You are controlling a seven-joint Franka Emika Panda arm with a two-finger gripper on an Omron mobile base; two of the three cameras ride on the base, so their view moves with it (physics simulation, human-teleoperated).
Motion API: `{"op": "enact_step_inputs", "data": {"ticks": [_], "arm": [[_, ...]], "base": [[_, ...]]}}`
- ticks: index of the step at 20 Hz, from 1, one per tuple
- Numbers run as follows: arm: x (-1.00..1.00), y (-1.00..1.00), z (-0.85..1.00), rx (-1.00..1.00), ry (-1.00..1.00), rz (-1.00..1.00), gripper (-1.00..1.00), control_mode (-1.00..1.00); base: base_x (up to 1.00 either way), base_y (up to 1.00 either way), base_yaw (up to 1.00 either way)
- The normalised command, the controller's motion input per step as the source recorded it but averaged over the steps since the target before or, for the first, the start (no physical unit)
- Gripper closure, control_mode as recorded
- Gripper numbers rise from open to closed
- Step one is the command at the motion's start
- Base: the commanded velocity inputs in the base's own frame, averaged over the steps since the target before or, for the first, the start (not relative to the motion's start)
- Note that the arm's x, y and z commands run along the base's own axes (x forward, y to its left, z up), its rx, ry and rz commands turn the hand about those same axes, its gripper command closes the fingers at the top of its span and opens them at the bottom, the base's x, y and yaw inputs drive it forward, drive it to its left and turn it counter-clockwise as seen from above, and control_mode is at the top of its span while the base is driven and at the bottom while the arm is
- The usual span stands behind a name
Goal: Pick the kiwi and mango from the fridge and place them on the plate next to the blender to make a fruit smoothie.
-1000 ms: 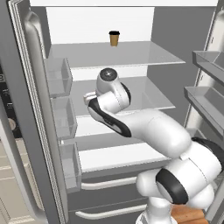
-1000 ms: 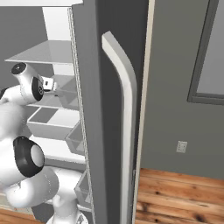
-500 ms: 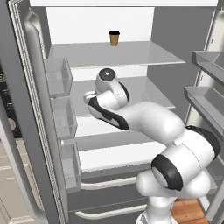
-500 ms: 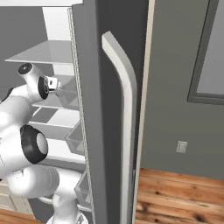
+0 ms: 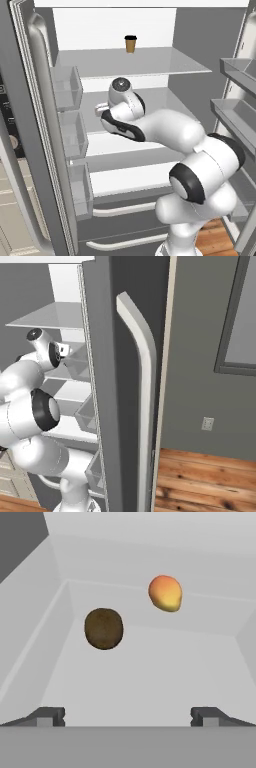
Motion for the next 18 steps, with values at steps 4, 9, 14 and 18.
{"op": "enact_step_inputs", "data": {"ticks": [4,9,14,18], "arm": [[0.24,0.07,-0.23,0.0,0.0,0.0,-1.0,-1.0],[0.31,0.35,-0.25,-0.06,0.03,0.0,-1.0,-1.0],[0.42,0.24,-0.17,-0.02,0.04,0.0,-1.0,-1.0],[0.51,0.2,-0.18,0.0,0.07,0.0,-1.0,-1.0]], "base": [[0.0,0.0,0.0],[0.0,0.0,0.0],[0.0,0.0,0.0],[0.0,0.0,0.0]]}}
